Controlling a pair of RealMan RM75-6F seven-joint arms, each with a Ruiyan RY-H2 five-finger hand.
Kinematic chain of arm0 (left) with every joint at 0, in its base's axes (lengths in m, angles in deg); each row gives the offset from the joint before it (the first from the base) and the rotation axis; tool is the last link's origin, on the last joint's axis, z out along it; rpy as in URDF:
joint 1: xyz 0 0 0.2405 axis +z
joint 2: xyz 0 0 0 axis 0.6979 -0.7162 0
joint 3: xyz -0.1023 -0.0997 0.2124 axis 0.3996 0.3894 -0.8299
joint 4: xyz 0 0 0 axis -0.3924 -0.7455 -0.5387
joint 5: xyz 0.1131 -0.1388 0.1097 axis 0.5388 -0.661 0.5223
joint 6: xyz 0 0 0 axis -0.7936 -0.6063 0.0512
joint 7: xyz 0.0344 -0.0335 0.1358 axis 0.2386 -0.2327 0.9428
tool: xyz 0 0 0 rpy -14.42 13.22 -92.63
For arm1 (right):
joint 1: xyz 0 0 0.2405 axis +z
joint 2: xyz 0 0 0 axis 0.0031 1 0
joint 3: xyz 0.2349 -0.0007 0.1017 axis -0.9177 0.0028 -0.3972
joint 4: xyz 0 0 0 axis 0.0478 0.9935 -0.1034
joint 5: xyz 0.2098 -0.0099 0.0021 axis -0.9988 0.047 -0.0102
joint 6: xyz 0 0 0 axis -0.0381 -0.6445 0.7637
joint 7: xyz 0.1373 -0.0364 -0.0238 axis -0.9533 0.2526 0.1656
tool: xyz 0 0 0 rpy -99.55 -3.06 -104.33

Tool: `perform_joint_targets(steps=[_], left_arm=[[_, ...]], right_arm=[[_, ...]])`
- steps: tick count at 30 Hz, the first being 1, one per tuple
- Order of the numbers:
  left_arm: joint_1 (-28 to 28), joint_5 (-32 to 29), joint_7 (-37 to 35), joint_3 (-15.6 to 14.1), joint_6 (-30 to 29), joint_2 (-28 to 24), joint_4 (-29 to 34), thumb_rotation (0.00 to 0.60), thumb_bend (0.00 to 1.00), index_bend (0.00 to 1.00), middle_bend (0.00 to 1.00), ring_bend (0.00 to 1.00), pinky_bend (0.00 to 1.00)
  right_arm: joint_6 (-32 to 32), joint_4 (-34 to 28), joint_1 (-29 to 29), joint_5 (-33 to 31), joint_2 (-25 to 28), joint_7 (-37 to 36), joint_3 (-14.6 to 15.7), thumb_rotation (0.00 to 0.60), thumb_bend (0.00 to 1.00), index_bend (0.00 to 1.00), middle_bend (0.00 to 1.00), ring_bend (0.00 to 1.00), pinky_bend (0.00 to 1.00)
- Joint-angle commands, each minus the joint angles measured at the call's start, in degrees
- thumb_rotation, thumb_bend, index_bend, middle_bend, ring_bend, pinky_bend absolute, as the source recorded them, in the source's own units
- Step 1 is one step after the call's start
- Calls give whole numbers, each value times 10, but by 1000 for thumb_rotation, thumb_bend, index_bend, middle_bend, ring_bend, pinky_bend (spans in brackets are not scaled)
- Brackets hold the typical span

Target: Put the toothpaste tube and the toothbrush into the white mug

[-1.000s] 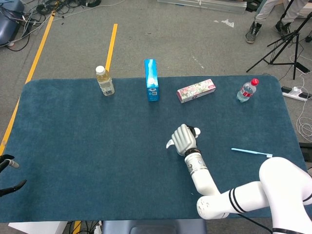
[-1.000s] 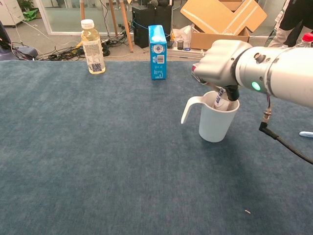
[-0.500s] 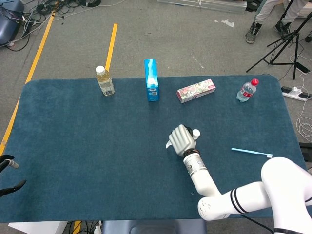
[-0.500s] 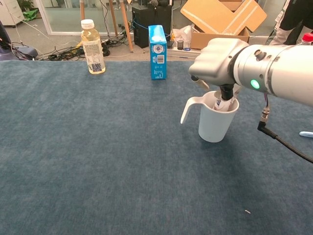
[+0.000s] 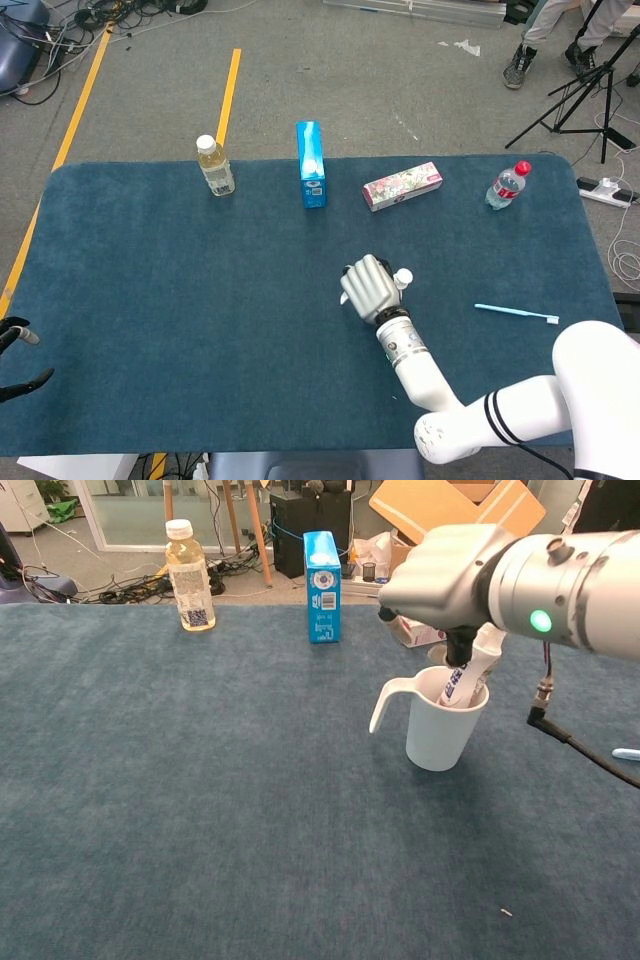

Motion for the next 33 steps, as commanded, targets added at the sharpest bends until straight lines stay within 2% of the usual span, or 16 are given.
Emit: perform_joint_targets(steps=[1,3,7,11,14,17,22,27,33], left_arm=[[1,1,0,0,-2,0,1,600,0,468,320,329,389],[1,1,1,0,-3,0,1,600,0,468,320,329,389],[1,0,4,-1,-2,1,1,600,0,468,320,329,389],[1,1,8,-1,-2,3,2,600,0,467,320,329,389],[0,0,9,-1,-1,4,2,600,0,468,320,329,389],[-1,0,12,-2,2,7,1,600,0,468,321,329,389],[-4,-2,19,-3,9,12,1,600,0,468,321,329,389],[-6,-4,24,-5,15,15,0,600,0,468,321,329,389],[-7,-5,25,-5,17,16,0,600,0,468,321,329,389]], right_arm=[[-24,-45,-9,29,33,-18,-6,600,301,372,987,1000,1000],[-36,-70,-15,40,52,-26,-7,600,232,371,987,1000,1000],[-66,-126,-37,84,100,-49,-1,600,159,368,987,1000,1000],[-96,-169,-71,131,145,-75,18,600,140,366,987,1000,1000],[-112,-178,-106,159,178,-102,41,600,137,365,987,1000,1000],[-111,-155,-144,186,207,-140,68,600,136,365,987,1000,1000],[-84,-94,-206,230,238,-239,95,600,137,365,987,1000,1000],[-55,-30,-262,266,245,-344,105,600,137,365,987,1000,1000],[3,59,-314,266,226,-459,98,600,123,365,996,1000,1000]])
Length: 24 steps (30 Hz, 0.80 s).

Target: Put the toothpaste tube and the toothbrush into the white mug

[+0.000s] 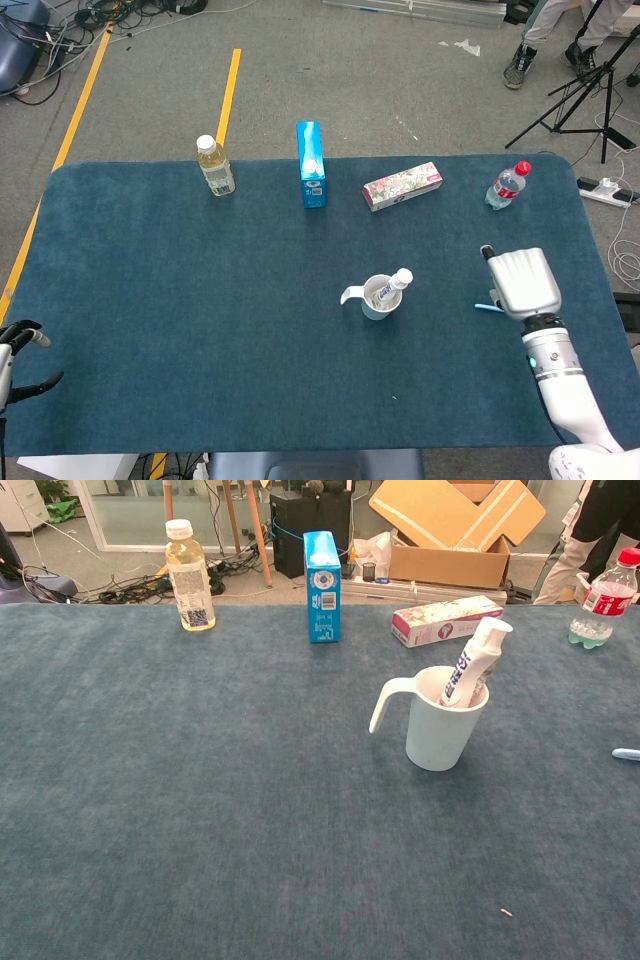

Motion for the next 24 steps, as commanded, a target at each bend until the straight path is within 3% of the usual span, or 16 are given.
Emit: perform_joint_targets(steps=[1,7,24], left_arm=[[-1,0,0,0,1,1,0,600,0,468,321,329,389],[-1,1,0,-2,3,-1,1,600,0,468,321,329,389],[0,1,-3,-4,4,-4,2,600,0,468,321,329,389]], right_arm=[[53,73,-46,6,-16,-85,-6,600,119,365,998,1000,1000],[93,145,-80,-4,-51,-160,-30,600,117,365,1000,1000,1000],[205,294,-110,-29,-139,-205,-71,600,144,431,1000,1000,1000]])
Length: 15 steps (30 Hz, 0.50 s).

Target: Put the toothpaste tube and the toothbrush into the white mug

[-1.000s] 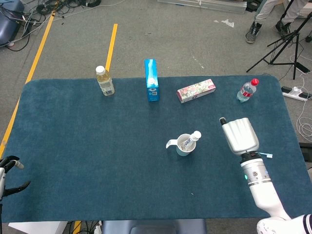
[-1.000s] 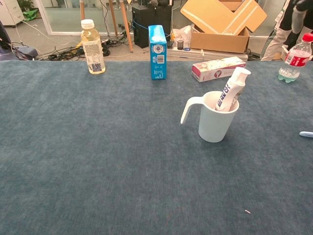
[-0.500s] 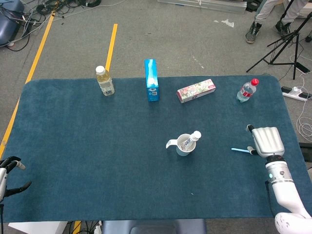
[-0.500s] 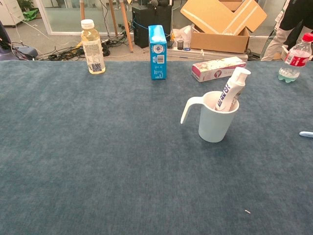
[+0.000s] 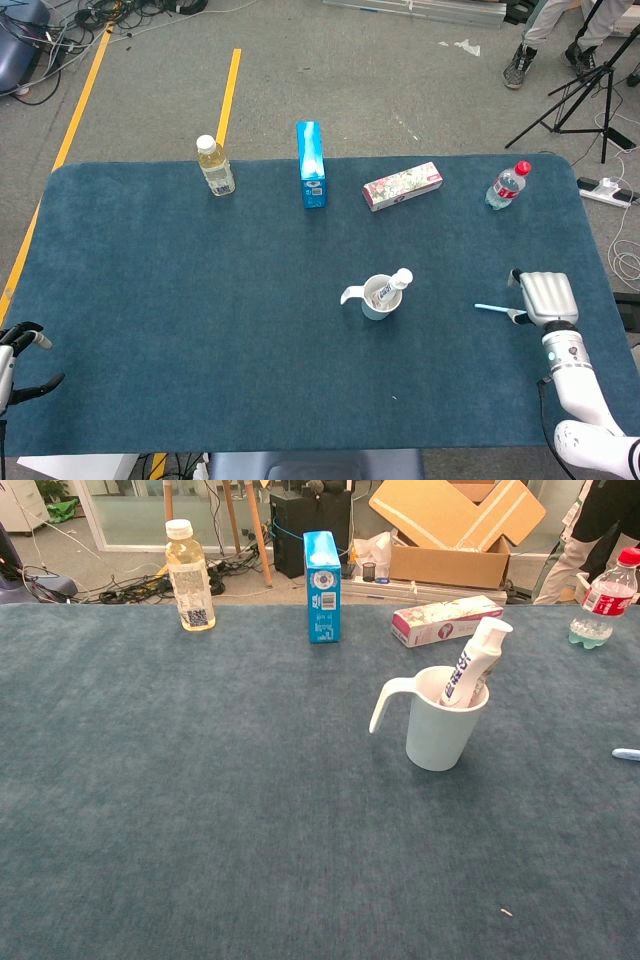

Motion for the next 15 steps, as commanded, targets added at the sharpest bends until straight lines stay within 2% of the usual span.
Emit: perform_joint_targets(steps=[1,15], left_arm=[[0,0,-1,0,0,0,0,600,0,468,321,329,389],[0,-1,-2,2,-3,1,-2,600,0,468,321,329,389]], right_arm=[[23,24,-3,-6,-18,-5,-9,600,146,435,1000,1000,1000],[79,88,-5,-23,-64,6,-29,600,178,483,1000,1000,1000]])
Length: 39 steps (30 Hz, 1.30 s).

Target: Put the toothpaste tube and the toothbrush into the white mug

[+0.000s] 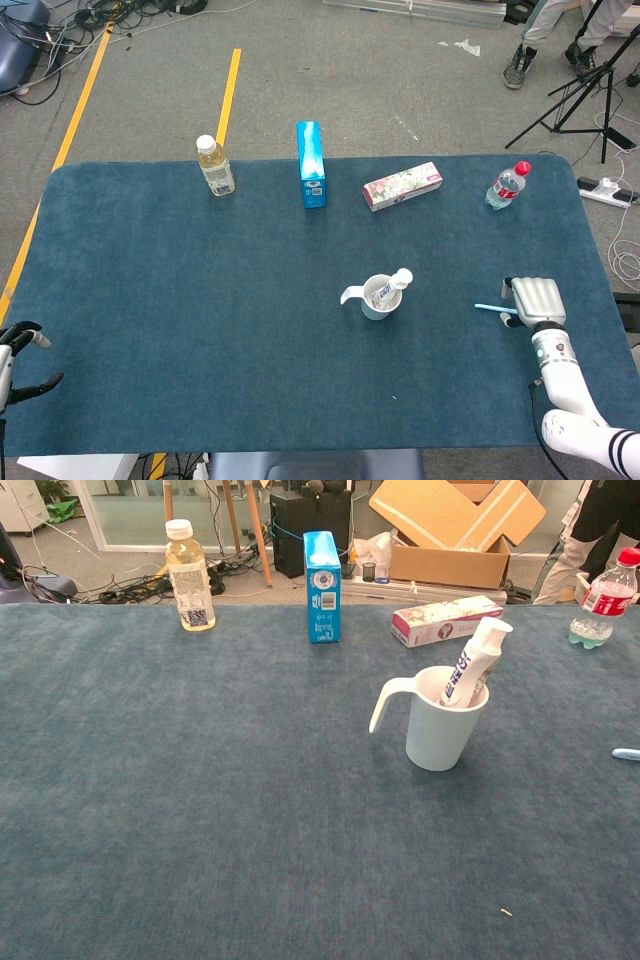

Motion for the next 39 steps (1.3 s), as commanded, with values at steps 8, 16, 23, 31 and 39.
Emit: perform_joint_targets(steps=[8,16,23,31,39], left_arm=[[0,0,-1,1,-1,-1,0,600,0,468,321,329,389],[2,1,-3,1,-5,-2,1,600,0,468,322,330,389],[1,0,-2,2,-4,-1,1,600,0,467,322,330,389],[1,0,-3,3,-5,-1,2,600,0,468,322,330,389],[2,1,-4,2,-6,-2,3,600,0,467,322,330,389]], right_arm=[[31,38,5,-12,-32,14,-14,600,200,496,1000,1000,1000],[40,49,8,-9,-46,24,-20,600,220,507,1000,1000,1000],[46,57,12,-13,-57,36,-25,600,232,508,1000,1000,1000],[52,64,15,-15,-66,46,-28,600,246,515,1000,1000,1000],[58,72,16,-17,-73,52,-29,600,265,537,1000,1000,1000]])
